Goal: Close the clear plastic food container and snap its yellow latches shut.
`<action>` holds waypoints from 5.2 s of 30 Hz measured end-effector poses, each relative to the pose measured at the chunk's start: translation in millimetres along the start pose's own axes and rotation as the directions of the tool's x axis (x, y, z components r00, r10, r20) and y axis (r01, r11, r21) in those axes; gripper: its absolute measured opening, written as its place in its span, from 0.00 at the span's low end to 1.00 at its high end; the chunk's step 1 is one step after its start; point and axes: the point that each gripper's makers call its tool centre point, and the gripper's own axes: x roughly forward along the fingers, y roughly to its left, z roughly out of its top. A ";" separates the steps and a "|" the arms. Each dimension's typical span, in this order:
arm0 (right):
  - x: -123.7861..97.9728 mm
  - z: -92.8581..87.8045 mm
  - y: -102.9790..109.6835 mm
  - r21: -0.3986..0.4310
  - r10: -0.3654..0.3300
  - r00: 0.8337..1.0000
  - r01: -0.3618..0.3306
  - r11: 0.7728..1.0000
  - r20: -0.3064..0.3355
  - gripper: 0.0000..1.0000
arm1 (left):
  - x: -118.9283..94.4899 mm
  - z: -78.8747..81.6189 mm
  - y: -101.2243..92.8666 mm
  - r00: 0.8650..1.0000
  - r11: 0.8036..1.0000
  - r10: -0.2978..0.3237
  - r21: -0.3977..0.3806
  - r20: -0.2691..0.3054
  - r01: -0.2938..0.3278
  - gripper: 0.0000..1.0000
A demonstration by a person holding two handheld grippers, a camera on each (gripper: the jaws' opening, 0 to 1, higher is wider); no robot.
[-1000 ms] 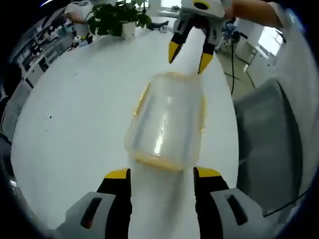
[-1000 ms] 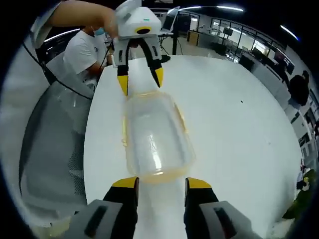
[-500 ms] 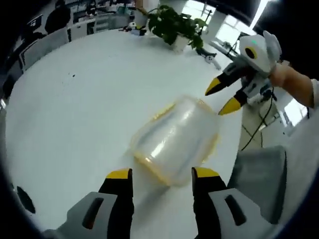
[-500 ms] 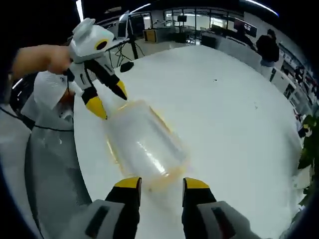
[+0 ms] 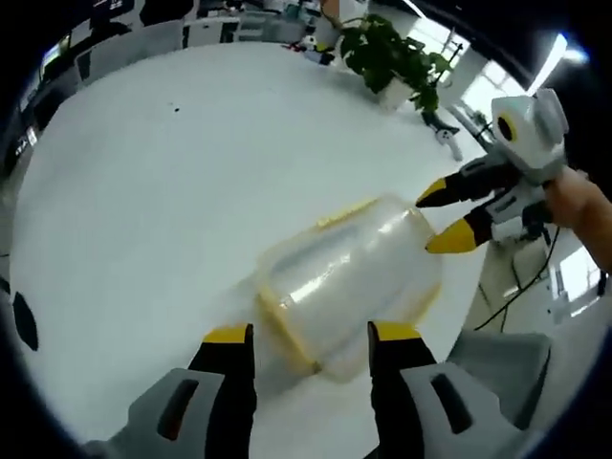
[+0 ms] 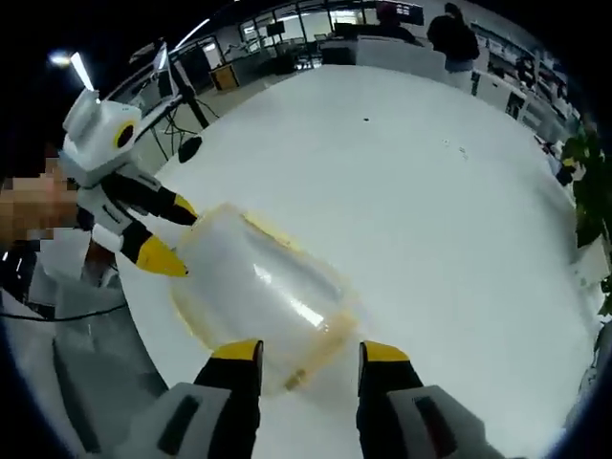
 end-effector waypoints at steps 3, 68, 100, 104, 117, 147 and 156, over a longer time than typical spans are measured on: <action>1.2 -1.3 4.7 0.010 0.015 1.000 -0.015 1.000 -0.007 0.35 | 2.6 1.3 -4.0 1.000 1.000 -0.003 0.011 -0.001 0.003 0.45; -7.1 55.7 59.0 -0.609 0.205 0.974 -0.108 0.786 0.092 0.02 | -9.8 37.5 -73.0 0.962 0.781 -0.257 0.606 0.092 0.151 0.21; 39.4 53.6 44.9 -0.642 0.187 0.958 -0.284 0.712 -0.217 0.43 | 18.6 -4.1 -73.4 0.996 0.549 -0.090 0.835 0.017 0.035 0.45; 40.5 52.2 45.4 -0.625 0.199 0.943 -0.325 0.709 -0.266 0.43 | 20.2 -2.2 -69.8 0.998 0.502 -0.056 0.865 0.036 -0.003 0.41; 43.3 45.4 48.9 -0.626 0.175 0.905 -0.398 0.671 -0.387 0.44 | 24.3 -1.8 -72.4 0.998 0.509 -0.042 0.861 0.046 -0.018 0.44; 46.1 37.4 53.0 -0.577 0.155 0.838 -0.482 0.659 -0.523 0.41 | 36.7 -5.4 -69.9 0.978 0.416 0.102 0.886 0.179 -0.206 0.43; 38.8 41.1 51.2 -0.615 0.197 0.892 -0.427 0.663 -0.407 0.40 | 31.0 -3.0 -73.7 0.989 0.448 0.065 0.882 0.132 -0.147 0.44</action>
